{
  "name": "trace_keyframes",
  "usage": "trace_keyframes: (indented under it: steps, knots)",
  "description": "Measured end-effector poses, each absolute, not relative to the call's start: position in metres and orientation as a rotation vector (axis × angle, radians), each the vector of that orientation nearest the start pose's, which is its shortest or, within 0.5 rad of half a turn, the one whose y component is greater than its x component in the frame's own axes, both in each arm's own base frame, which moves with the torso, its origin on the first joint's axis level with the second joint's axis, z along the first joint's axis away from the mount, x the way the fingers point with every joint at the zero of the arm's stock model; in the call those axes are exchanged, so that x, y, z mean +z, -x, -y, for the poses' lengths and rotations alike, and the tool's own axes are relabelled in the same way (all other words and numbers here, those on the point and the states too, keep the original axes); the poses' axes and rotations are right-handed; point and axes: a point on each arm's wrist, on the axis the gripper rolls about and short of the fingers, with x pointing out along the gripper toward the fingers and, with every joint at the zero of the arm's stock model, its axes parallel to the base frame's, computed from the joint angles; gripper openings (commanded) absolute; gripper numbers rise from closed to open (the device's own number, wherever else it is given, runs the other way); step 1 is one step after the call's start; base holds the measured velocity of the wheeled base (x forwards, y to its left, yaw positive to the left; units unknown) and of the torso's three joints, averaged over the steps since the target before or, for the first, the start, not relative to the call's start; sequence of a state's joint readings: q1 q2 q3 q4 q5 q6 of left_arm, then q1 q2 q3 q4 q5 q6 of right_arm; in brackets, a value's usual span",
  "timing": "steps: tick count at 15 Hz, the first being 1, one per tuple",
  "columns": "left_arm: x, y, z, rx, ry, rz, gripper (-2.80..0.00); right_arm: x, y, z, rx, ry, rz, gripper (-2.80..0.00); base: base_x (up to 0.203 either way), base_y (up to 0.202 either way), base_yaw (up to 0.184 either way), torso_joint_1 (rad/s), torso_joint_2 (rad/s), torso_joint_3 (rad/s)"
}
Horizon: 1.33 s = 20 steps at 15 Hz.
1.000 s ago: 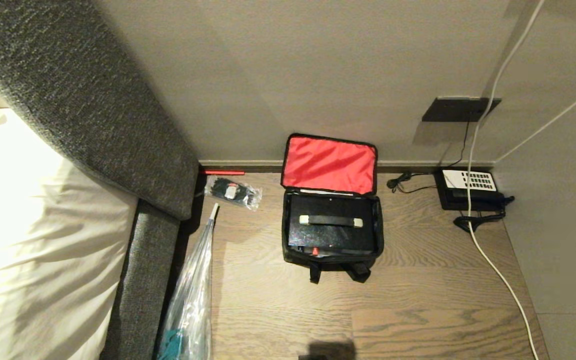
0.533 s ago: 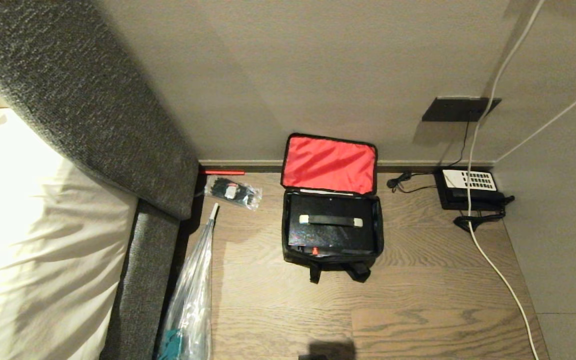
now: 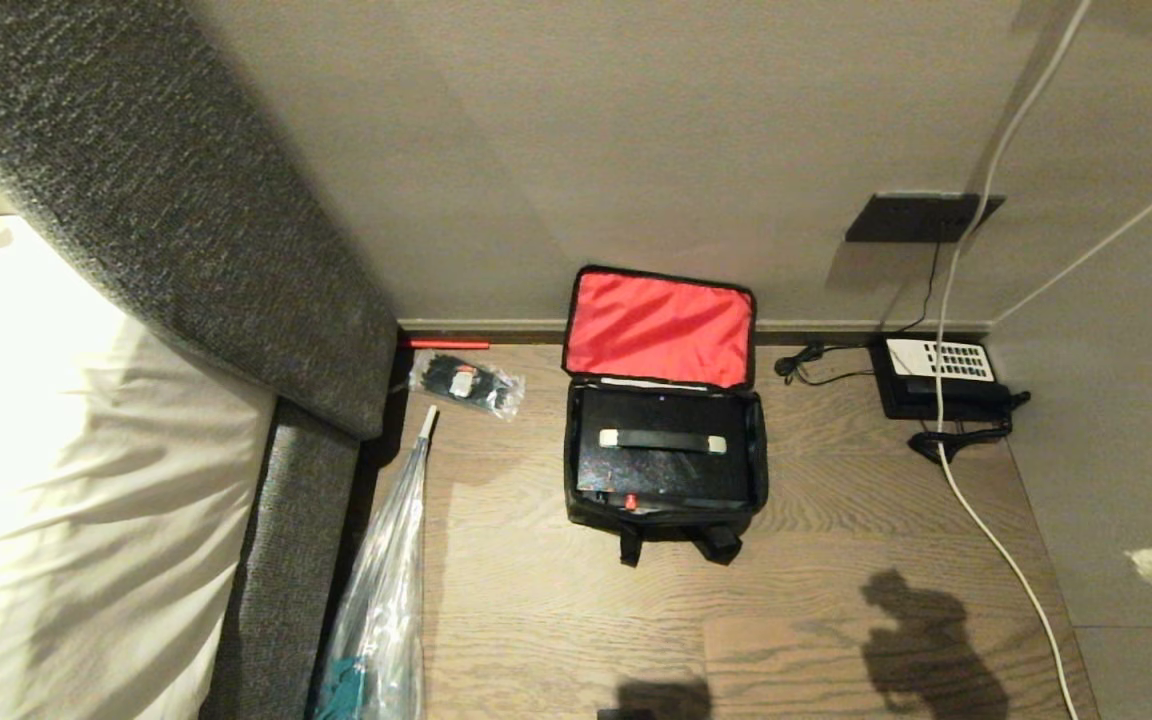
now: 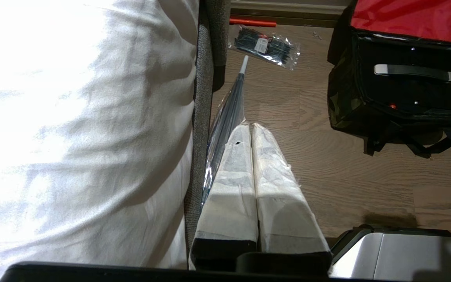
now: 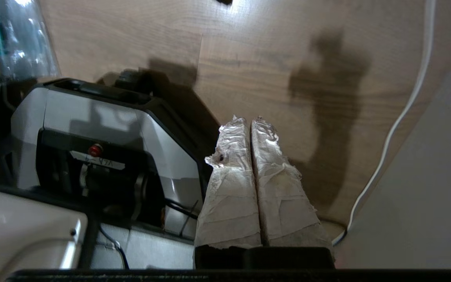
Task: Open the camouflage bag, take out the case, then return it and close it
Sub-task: Grip the handle
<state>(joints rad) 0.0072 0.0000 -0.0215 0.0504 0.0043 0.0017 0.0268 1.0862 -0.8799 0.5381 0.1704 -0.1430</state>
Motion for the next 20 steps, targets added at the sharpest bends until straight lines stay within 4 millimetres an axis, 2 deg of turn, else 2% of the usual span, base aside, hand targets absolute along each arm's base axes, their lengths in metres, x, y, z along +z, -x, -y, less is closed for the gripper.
trace_keyframes:
  steps: [2,4,7,8,10,14,17,20]
  knots:
    - [0.076,0.025,0.000,0.011,-0.002,-0.029,-2.80,0.236,-0.176,-0.012,0.238,0.051,-0.788,-2.80,0.000,0.000,0.000,0.000,0.00,0.000]
    - [0.076,0.025,0.000,0.011,-0.002,-0.029,-2.80,0.228,-0.228,-0.024,0.239,0.001,-0.806,-2.80,0.000,0.000,0.000,0.000,0.00,0.000]
    - [0.076,0.025,0.000,0.011,-0.002,-0.029,-2.80,0.197,-0.298,-0.063,0.251,-0.017,-0.761,-2.80,0.000,0.000,0.000,0.000,0.00,0.000]
    - [0.076,0.025,0.000,0.012,-0.002,-0.029,-2.80,0.184,-0.316,-0.078,0.238,0.001,-0.738,0.00,0.000,0.000,0.000,0.000,0.00,0.000]
    - [0.076,0.025,0.000,0.011,-0.002,-0.029,-2.80,0.161,-0.338,-0.102,0.196,0.053,-0.703,0.00,0.000,0.000,0.000,0.000,0.00,0.000]
    - [0.076,0.025,0.000,0.011,-0.002,-0.029,-2.80,0.126,-0.360,-0.130,0.113,0.184,-0.714,0.00,0.000,0.000,0.000,0.000,0.00,0.000]
    - [0.076,0.025,0.000,0.011,-0.002,-0.029,-2.80,0.095,-0.369,-0.164,0.016,0.396,-0.696,0.00,0.000,0.000,0.000,0.000,0.00,0.000]
    - [0.076,0.025,0.000,0.011,-0.001,-0.029,-2.80,0.075,-0.376,-0.182,-0.038,0.639,-0.630,0.00,0.000,0.000,0.000,0.000,0.00,0.000]
